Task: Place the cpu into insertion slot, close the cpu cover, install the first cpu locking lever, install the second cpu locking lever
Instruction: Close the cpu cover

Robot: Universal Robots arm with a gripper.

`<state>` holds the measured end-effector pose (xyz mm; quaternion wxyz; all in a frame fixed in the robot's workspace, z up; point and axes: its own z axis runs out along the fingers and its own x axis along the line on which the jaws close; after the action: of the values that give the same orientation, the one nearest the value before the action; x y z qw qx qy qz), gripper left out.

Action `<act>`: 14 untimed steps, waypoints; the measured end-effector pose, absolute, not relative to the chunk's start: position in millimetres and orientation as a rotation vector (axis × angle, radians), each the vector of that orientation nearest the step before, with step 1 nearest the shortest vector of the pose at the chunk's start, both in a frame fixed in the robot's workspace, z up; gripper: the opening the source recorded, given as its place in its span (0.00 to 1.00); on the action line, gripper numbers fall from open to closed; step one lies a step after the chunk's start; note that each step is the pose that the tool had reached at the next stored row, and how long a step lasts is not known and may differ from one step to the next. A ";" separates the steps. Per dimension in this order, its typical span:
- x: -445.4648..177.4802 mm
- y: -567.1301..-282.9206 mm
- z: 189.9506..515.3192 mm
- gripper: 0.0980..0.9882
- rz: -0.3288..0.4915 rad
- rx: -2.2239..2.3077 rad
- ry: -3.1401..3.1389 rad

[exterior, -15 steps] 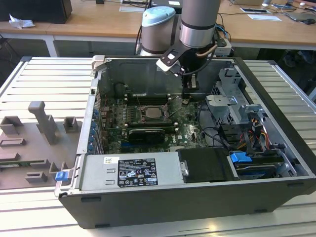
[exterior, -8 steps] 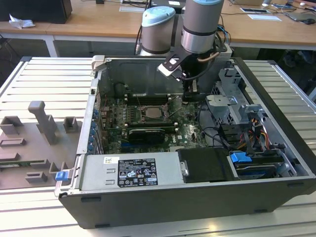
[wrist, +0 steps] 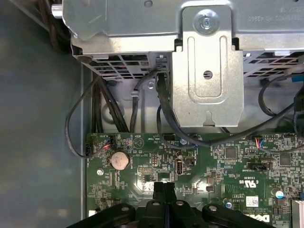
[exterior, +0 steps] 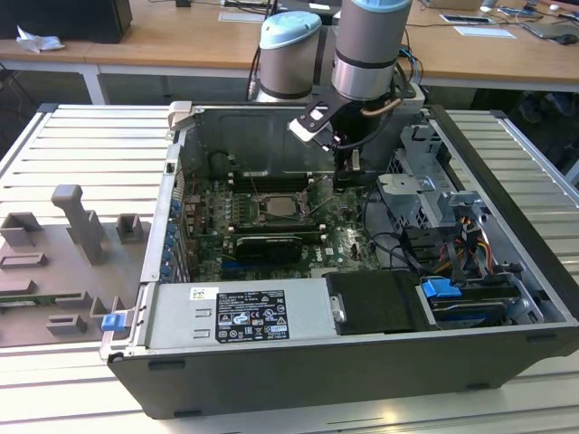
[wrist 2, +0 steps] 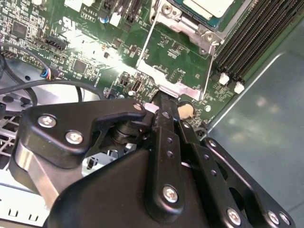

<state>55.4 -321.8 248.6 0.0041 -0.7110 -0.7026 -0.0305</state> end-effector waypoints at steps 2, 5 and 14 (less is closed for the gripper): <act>54.6 -321.8 248.6 0.01 -0.096 -2.228 -2.201; 52.0 -321.8 248.6 0.01 -0.096 -2.228 -2.201; 49.1 -321.8 248.6 0.01 -0.096 -2.228 -2.202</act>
<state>49.1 -321.8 248.6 0.0040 -0.7110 -0.7026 -0.0305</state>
